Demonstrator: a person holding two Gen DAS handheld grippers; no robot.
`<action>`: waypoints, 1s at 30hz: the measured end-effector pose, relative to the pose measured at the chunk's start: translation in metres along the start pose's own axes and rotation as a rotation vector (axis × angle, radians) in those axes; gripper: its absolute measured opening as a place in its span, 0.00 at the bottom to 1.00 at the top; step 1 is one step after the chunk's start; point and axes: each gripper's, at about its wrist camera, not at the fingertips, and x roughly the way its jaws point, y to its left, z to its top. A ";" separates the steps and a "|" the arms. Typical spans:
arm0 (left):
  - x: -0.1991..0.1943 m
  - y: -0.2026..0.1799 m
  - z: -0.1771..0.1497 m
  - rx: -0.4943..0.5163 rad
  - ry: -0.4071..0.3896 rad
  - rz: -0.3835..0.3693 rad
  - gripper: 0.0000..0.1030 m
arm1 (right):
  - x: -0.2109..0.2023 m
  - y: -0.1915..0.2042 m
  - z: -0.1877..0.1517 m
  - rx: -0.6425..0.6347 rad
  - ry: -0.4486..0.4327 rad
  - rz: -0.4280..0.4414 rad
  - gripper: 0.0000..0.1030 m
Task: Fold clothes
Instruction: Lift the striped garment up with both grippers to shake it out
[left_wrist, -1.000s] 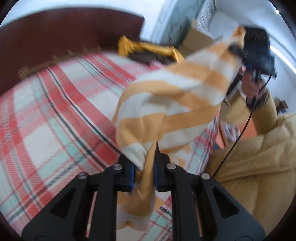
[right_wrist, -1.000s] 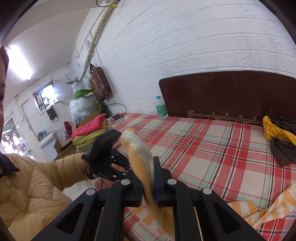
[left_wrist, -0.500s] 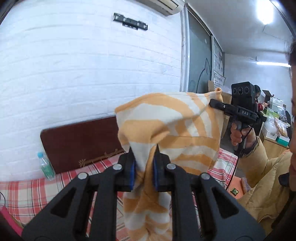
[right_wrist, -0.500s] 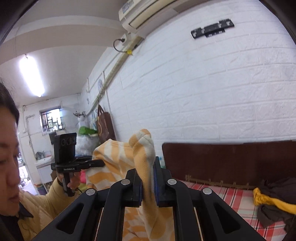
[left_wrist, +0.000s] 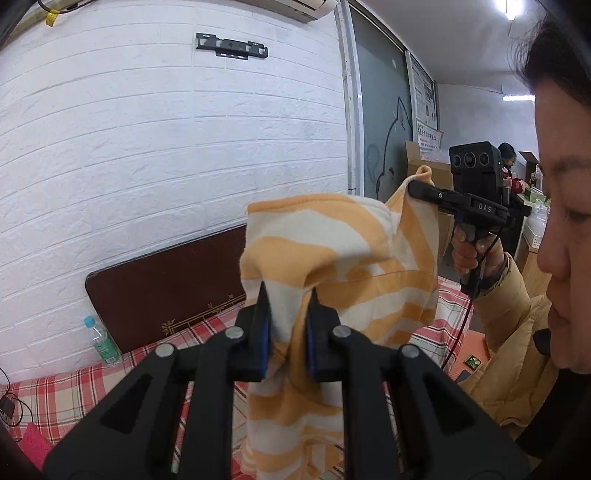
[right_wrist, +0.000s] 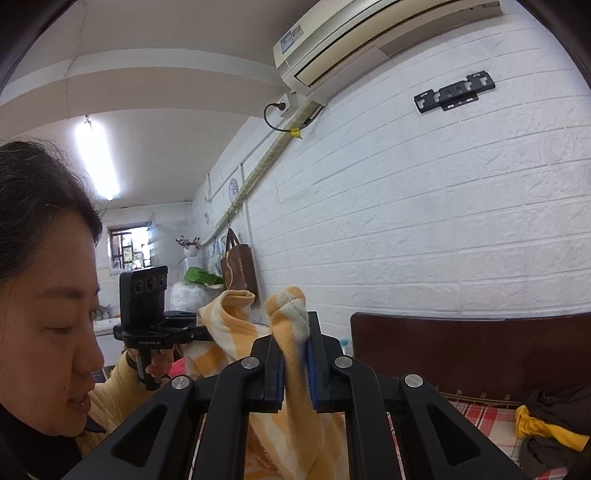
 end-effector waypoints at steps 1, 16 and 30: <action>0.003 -0.001 -0.001 -0.006 0.012 0.003 0.17 | 0.001 -0.003 -0.003 0.011 0.007 0.003 0.08; -0.030 -0.057 0.034 0.084 -0.036 0.044 0.17 | -0.038 0.010 0.013 -0.017 -0.081 -0.007 0.08; 0.044 0.009 0.041 -0.020 0.110 0.158 0.17 | 0.006 -0.029 0.053 -0.044 -0.038 -0.093 0.08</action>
